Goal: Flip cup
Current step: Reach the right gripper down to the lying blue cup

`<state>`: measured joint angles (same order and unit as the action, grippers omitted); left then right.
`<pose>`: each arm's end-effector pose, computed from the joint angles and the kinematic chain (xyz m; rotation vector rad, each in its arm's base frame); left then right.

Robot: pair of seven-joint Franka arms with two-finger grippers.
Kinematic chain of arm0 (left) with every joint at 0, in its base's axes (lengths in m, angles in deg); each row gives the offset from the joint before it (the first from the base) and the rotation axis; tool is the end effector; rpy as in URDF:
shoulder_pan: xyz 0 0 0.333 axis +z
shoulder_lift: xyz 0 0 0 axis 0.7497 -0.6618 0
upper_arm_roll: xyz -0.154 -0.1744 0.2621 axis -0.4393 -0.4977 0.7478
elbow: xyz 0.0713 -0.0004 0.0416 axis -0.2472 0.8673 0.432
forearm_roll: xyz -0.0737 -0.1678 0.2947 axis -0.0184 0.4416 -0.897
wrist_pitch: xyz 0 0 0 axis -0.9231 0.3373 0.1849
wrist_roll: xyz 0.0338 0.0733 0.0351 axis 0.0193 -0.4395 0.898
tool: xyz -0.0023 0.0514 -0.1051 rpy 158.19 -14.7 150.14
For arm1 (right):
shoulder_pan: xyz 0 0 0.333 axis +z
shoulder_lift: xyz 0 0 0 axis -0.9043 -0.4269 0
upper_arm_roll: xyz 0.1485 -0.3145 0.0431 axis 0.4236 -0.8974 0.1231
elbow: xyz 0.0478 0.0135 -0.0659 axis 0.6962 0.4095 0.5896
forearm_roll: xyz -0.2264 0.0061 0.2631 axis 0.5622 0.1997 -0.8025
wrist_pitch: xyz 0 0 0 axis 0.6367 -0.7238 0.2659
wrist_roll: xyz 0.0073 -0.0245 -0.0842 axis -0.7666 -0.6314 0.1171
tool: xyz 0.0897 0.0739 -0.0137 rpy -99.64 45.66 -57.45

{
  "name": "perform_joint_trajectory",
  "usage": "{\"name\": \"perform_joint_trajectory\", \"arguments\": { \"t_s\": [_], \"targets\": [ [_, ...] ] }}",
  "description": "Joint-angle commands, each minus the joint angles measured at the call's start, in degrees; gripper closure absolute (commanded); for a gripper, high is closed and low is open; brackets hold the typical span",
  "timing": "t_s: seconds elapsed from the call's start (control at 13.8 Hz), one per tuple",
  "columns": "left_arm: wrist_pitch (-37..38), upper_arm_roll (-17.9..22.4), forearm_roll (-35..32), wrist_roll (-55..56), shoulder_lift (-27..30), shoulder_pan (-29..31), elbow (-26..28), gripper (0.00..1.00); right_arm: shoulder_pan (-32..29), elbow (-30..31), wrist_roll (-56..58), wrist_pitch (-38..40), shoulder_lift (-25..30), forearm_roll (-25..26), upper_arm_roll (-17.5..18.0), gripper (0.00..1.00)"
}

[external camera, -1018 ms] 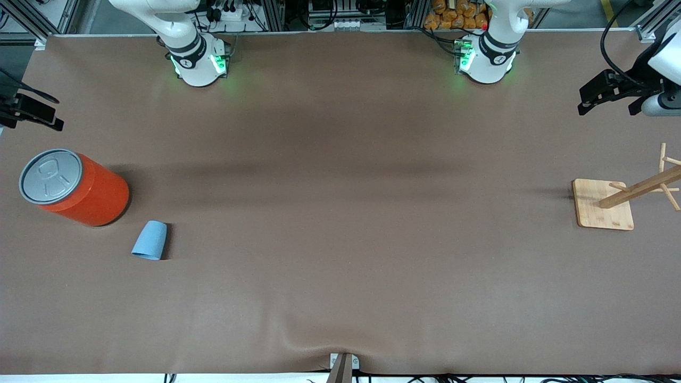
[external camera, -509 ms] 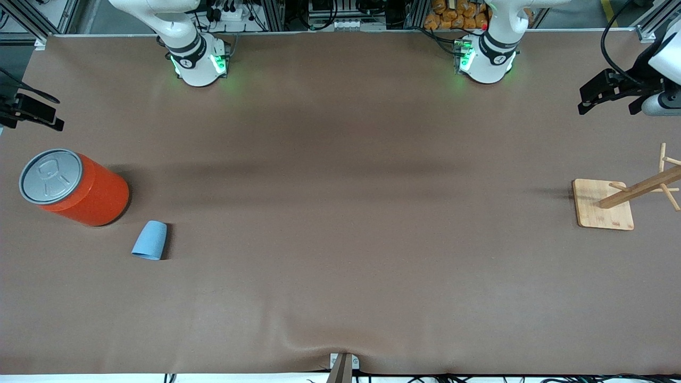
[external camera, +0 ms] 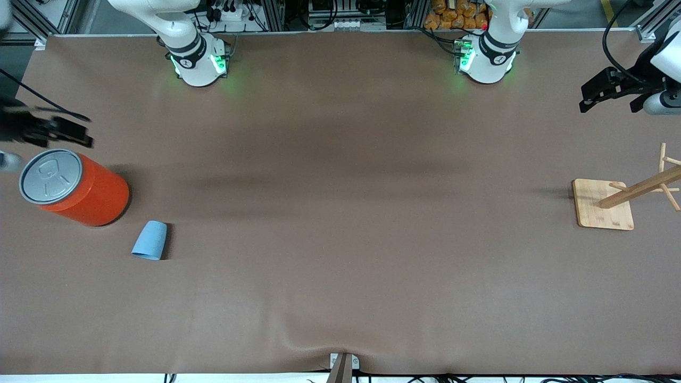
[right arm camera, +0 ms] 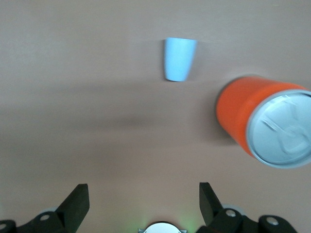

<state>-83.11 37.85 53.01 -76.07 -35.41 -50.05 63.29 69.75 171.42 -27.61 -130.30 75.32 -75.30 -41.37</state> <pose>0.4554 -0.0351 0.6806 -3.1318 0.0175 0.0591 0.5325 0.0112 0.6136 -3.0872 -0.0291 0.2797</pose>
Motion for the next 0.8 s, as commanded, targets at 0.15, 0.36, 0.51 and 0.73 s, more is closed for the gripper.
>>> {"name": "perform_joint_trajectory", "arguments": {
  "t_s": [0.15, 0.36, 0.51, 0.73],
  "targets": [
    [1.2, -0.2, 0.1, -1.2, -0.4, 0.4, -1.3, 0.00, 7.6, -1.1, -0.9, -1.0, -6.7, 0.0, -0.3, 0.00],
    [1.1, -0.2, 0.0, -1.2, -0.4, 0.4, -1.3, 0.00, 10.0, -1.1, -0.2, -8.4, -12.1, -0.4, -0.2, 0.00],
    [1.1, -0.2, 0.0, -1.2, -0.5, 0.4, -1.3, 0.00, 9.0, -1.1, -0.3, -9.7, -13.9, -2.5, -0.4, 0.00],
    [1.1, -0.1, 0.0, -1.2, -0.5, 0.4, -1.2, 0.00, 7.7, -1.8, -0.1, -15.0, -15.2, -2.0, -0.6, 0.00]
  ]
}}
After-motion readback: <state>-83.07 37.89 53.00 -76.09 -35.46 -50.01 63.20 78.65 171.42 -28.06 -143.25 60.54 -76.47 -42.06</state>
